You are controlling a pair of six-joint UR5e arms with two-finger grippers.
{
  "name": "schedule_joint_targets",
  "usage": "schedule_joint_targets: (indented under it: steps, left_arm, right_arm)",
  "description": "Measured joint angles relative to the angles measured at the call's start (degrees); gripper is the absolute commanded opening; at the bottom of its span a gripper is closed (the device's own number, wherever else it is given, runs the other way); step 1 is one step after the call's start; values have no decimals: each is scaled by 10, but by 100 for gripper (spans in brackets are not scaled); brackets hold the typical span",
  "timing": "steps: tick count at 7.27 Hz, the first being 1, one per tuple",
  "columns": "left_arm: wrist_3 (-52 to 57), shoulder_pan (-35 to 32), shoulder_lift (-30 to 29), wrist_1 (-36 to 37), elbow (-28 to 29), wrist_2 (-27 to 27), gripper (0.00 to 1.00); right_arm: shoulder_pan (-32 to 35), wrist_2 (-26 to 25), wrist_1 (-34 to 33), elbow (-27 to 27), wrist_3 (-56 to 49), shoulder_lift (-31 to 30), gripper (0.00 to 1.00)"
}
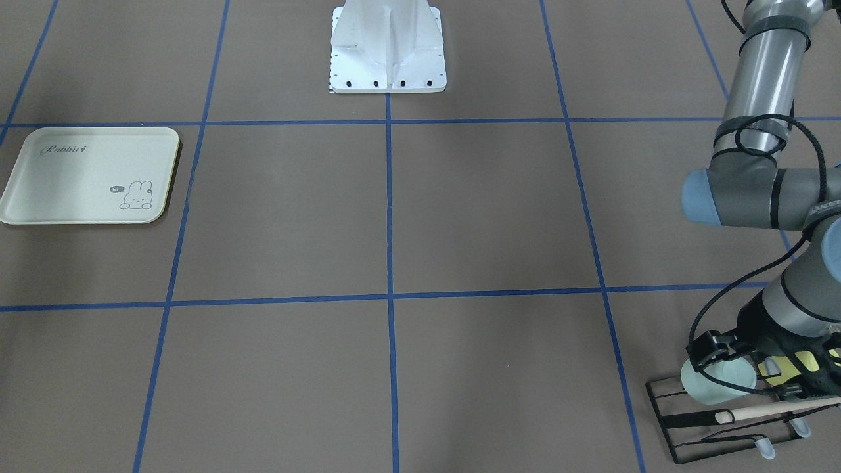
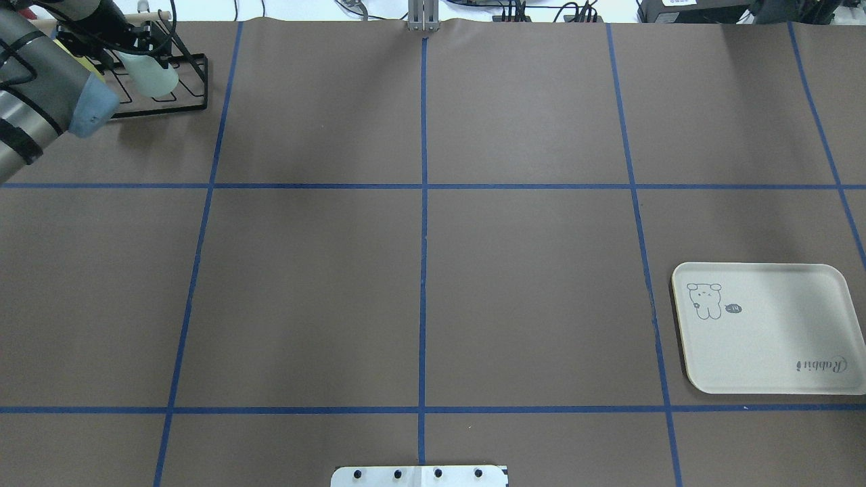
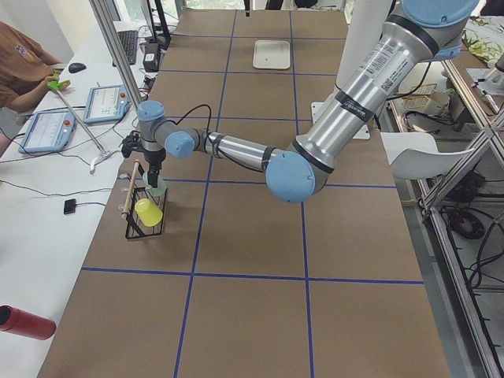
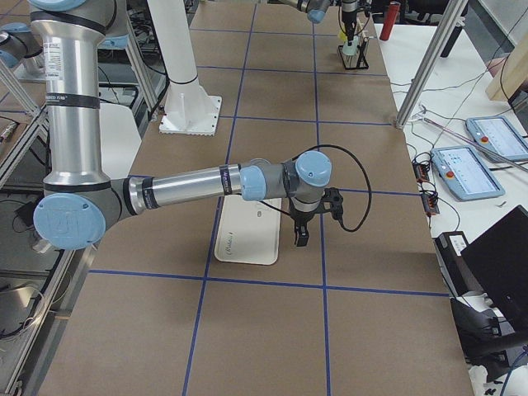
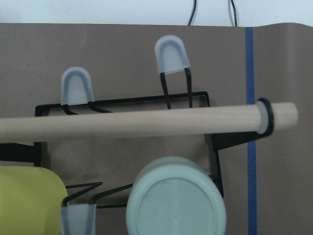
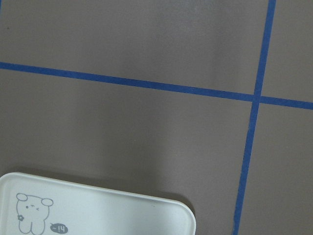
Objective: Left arm grabs green cup and hands to right arm on tray
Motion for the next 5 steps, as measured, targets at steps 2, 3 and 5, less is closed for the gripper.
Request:
schedule_joint_targets:
  steps: [2,3,5]
  left_arm:
    - [1,0,-9,-2,14,0,95]
    - [1,0,-10,-2,15,0,95]
    - [2,0,-11,-6,20,0,93]
  right_arm:
    - [-1,0,1,0,0,0,100]
    - [-1,0,2,0,0,0,100]
    - [-1,0,2,1,0,0,100]
